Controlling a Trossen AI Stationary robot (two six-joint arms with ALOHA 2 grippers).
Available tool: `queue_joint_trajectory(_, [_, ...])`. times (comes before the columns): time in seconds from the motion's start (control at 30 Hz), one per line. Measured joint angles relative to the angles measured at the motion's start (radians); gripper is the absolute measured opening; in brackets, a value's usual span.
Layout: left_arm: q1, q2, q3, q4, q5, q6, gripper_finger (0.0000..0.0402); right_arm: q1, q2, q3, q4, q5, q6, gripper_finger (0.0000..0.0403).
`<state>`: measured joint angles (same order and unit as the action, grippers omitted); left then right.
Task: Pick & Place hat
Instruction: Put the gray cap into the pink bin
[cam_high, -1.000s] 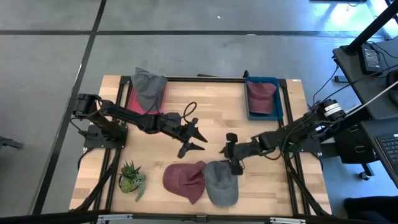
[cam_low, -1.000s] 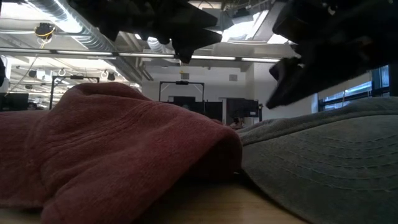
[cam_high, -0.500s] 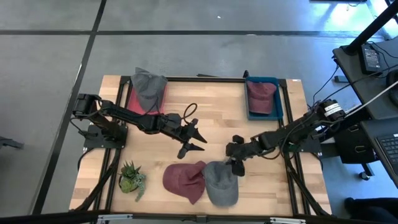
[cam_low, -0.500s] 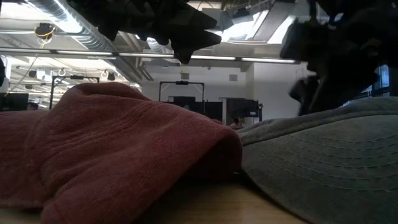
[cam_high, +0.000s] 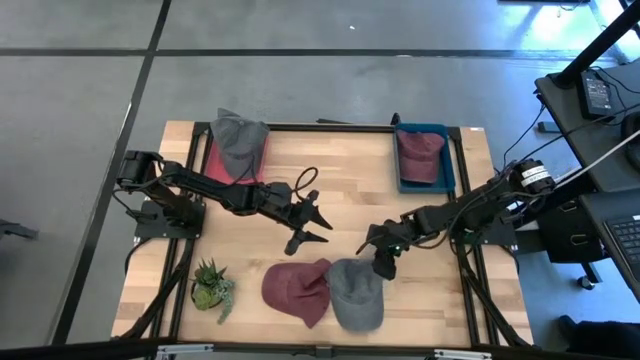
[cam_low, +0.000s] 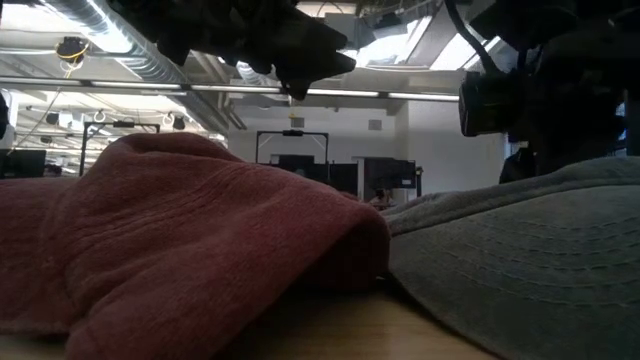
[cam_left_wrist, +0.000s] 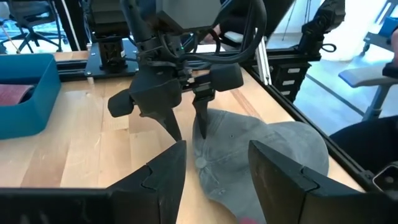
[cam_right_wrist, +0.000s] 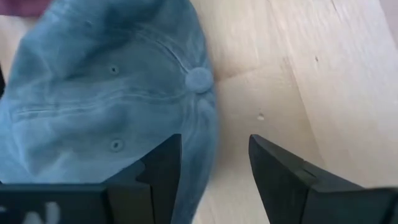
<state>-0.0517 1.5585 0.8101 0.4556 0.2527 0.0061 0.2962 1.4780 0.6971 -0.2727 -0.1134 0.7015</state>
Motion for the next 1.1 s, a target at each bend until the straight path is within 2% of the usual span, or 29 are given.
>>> queue_joint_trajectory(0.27, [0.001,0.0,0.0,-0.02,0.0,0.007,0.0169,0.0,0.0,0.0,-0.037,-0.065,0.083,0.0186])
queue_joint_trajectory(0.47, [0.001,0.0,0.0,-0.02,0.001,0.007,0.0169,0.0,0.033,0.0,-0.026,-0.073,0.113,0.0186])
queue_joint_trajectory(0.77, [0.001,0.0,0.0,-0.02,0.002,0.008,0.0169,0.002,0.125,0.002,0.005,-0.054,-0.02,0.0182])
queue_joint_trajectory(0.93, [0.001,0.0,0.0,-0.02,0.0,0.008,0.0169,0.025,0.126,0.002,-0.007,0.016,-0.102,0.0137])
queue_joint_trajectory(1.1, [0.001,0.0,0.0,-0.02,0.0,0.008,0.0169,0.025,0.128,0.0,-0.011,0.039,-0.119,0.0049])
